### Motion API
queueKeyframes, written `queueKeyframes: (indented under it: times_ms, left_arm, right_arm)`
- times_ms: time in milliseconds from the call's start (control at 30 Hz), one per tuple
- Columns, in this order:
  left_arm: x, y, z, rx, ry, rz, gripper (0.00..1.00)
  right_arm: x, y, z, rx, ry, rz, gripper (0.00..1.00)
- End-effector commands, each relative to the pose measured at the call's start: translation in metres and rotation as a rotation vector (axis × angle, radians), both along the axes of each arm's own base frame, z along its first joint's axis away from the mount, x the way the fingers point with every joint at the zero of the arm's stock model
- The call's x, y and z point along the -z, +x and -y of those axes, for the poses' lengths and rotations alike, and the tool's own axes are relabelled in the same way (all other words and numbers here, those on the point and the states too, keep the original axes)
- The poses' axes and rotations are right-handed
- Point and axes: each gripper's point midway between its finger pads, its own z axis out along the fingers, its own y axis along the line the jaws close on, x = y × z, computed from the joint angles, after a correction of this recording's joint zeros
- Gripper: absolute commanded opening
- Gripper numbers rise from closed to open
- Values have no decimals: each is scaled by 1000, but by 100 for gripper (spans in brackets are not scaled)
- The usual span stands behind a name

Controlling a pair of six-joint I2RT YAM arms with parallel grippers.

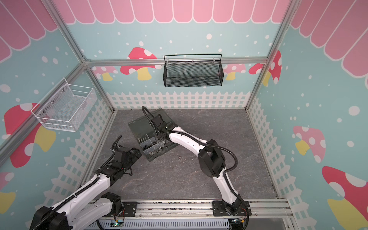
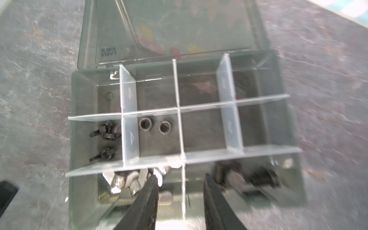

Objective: Sort the screws and nuts into containers
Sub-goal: Place the nut into the container, then pick up the nut from the middle-right of the table.

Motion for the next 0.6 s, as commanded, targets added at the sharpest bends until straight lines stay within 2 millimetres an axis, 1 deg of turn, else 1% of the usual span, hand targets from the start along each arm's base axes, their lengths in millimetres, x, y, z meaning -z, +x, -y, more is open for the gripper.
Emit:
queueKeyframes:
  times_ms: [0,33,67,200,233,267,400,500,567]
  left_arm:
    - [-4,3,-3,-18,0,25,100]
    - [-4,3,-3,-17,-2,24,100]
    - [-4,3,-3,-16,-1,24,100]
    - [-5,5,-1,-3,3,21,100]
    - [-6,6,0,-1,1,22,100]
    - [-5,6,-1,-2,2,20,100]
    - [-5,6,1,6,-4,18,100]
    - [-2,5,1,7,-1,11,100]
    - [-1,4,1,10,-3,9,100]
  right_arm:
    - [2,-8,49,135,-4,-23,41]
    - [5,-13,61,162,-5,-34,42]
    - [-3,-19,79,198,16,-33,42]
    - [12,-43,147,338,24,-102,44]
    - [16,-48,161,368,36,-123,44]
    - [24,-56,178,400,40,-152,44]
    - [41,-81,240,530,65,-210,48]
    - [55,-96,276,612,85,-254,52]
    - [64,-102,290,641,91,-283,53]
